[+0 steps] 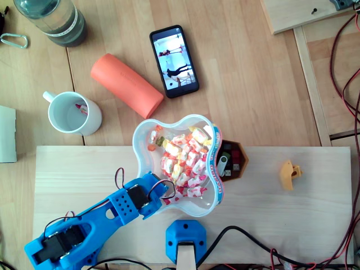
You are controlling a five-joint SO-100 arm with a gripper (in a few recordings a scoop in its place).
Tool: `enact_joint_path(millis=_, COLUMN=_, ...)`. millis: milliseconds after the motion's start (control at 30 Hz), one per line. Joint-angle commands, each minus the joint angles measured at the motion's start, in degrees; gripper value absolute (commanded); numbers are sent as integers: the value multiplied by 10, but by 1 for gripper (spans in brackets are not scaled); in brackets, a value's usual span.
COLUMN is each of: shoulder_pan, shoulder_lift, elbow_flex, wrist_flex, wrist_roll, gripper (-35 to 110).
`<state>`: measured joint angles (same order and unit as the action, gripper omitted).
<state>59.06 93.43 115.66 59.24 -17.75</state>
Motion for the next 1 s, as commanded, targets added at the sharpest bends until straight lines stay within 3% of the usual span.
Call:
enact_joint_path(millis=0, shoulder_pan=5, shoulder_lift=11, elbow_flex=-30, wrist_flex=3, wrist_roll=-4, gripper=4)
enact_joint_path(millis=967, shoulder_pan=5, shoulder_lift=11, elbow_flex=-40, wrist_flex=8, wrist_roll=-13, gripper=16)
